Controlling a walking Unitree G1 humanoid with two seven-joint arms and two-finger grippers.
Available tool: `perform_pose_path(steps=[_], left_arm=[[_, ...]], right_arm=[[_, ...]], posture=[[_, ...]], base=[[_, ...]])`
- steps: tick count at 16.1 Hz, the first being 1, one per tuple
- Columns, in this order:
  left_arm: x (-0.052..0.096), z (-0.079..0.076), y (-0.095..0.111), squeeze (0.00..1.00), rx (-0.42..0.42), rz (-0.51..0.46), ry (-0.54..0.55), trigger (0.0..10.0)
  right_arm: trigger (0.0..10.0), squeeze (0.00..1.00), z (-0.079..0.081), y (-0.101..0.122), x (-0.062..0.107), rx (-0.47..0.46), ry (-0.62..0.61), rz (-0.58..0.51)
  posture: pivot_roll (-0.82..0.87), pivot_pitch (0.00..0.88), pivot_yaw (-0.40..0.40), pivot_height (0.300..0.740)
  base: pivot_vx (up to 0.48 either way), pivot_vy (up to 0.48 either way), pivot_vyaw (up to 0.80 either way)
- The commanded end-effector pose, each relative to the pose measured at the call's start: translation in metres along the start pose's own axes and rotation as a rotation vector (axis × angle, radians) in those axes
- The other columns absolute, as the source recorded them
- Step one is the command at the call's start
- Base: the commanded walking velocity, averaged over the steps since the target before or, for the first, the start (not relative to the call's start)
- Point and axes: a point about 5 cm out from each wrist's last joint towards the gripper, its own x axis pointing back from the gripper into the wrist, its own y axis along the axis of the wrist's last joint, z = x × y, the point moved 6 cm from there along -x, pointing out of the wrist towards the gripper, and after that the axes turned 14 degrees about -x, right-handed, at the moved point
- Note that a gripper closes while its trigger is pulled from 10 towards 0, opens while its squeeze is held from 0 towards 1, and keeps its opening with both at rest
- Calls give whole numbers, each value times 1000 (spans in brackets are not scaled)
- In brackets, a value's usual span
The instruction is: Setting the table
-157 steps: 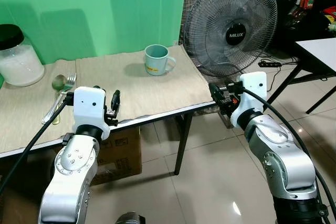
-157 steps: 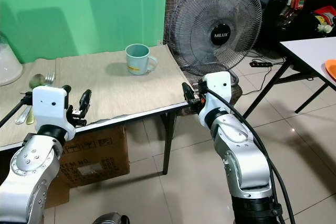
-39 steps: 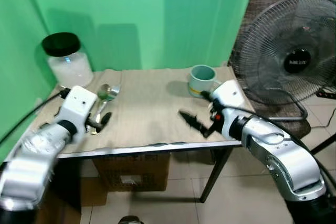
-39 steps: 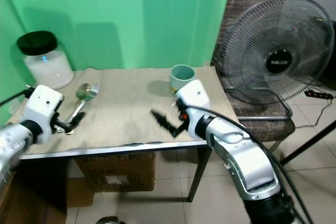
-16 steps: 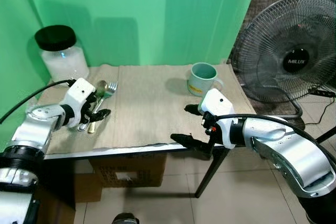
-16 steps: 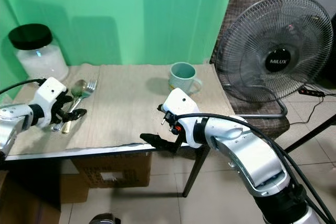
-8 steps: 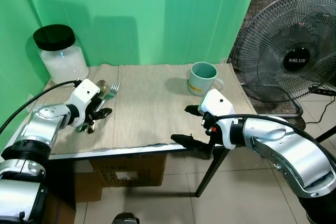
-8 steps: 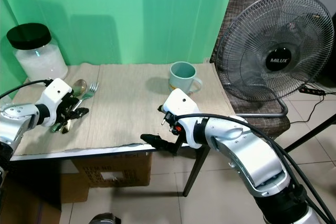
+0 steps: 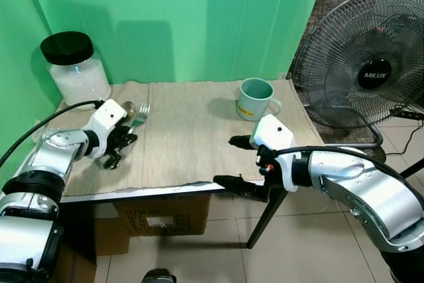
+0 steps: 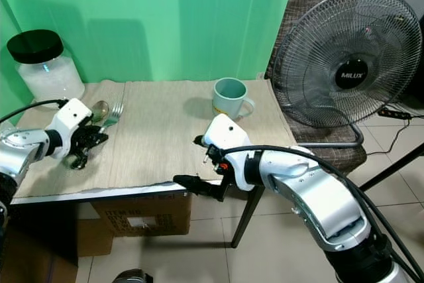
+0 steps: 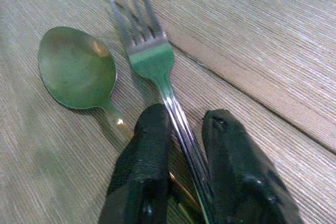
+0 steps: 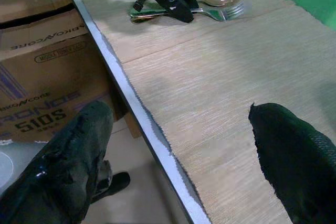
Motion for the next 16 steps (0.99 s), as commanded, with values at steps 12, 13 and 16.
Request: perform_pose_path(steps=[12,13,16], left_arm=[[8,16,15,0,-17,-63,35,0],[10,20,16,0,-21,-71,46,0],[18,30,23,0,-17,-110,80,0]], right_arm=[[10000,0,5,18,8,26,49,-100],[10000,0,4,20,9,20,48,-129],[10000,0,1,23,13,16,47,-186]], posture=[[50,33,-41,740],[50,33,-40,740],[47,32,-35,740]], base=[[0,0,0],[0,0,0],[0,0,0]])
